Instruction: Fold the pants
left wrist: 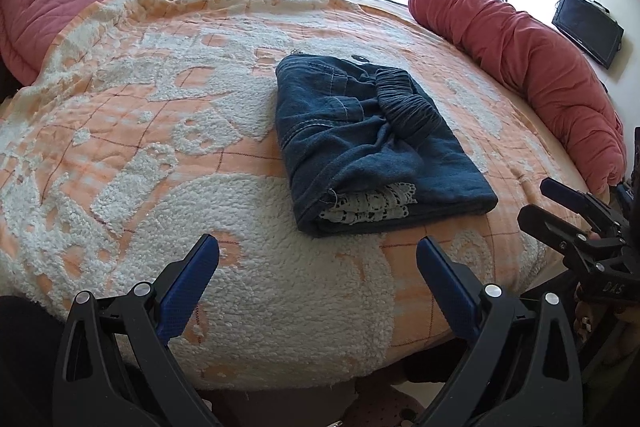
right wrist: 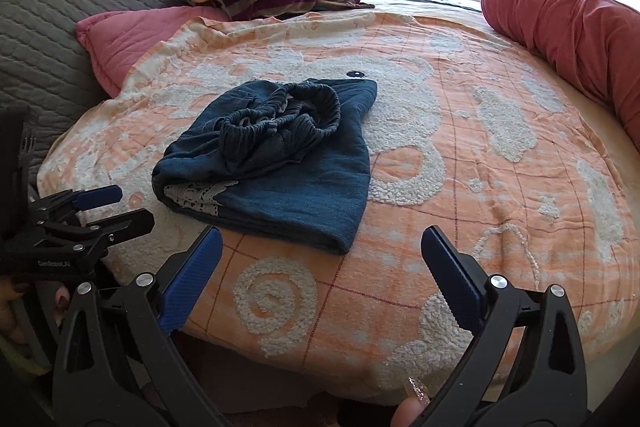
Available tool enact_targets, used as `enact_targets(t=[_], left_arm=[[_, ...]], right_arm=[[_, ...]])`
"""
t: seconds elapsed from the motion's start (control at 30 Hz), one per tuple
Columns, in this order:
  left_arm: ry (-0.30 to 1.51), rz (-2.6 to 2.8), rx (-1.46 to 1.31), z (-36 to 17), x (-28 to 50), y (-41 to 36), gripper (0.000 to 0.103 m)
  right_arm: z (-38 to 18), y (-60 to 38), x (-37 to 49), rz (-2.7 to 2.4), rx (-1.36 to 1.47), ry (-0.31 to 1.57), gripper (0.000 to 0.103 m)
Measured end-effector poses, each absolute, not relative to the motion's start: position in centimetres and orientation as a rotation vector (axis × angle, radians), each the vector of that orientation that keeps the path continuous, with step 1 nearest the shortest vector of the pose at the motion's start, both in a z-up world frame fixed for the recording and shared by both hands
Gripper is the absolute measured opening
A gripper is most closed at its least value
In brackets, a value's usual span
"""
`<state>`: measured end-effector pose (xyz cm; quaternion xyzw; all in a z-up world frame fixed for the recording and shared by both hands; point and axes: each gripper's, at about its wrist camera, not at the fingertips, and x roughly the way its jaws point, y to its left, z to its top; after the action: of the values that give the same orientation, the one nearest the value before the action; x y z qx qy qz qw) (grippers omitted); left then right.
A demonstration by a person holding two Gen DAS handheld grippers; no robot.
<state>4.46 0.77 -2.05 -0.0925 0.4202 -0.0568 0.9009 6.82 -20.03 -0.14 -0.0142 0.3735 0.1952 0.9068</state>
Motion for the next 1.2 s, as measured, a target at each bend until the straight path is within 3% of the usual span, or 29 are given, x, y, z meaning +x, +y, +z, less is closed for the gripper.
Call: enact_targets(t=[1.2], left_arm=[[0.860,-0.084,-0.177,-1.44,4.33,1.05,0.099]], right_arm=[[-0.19,-20.32,7.03,0.374,-0.057,0.760,0.094]])
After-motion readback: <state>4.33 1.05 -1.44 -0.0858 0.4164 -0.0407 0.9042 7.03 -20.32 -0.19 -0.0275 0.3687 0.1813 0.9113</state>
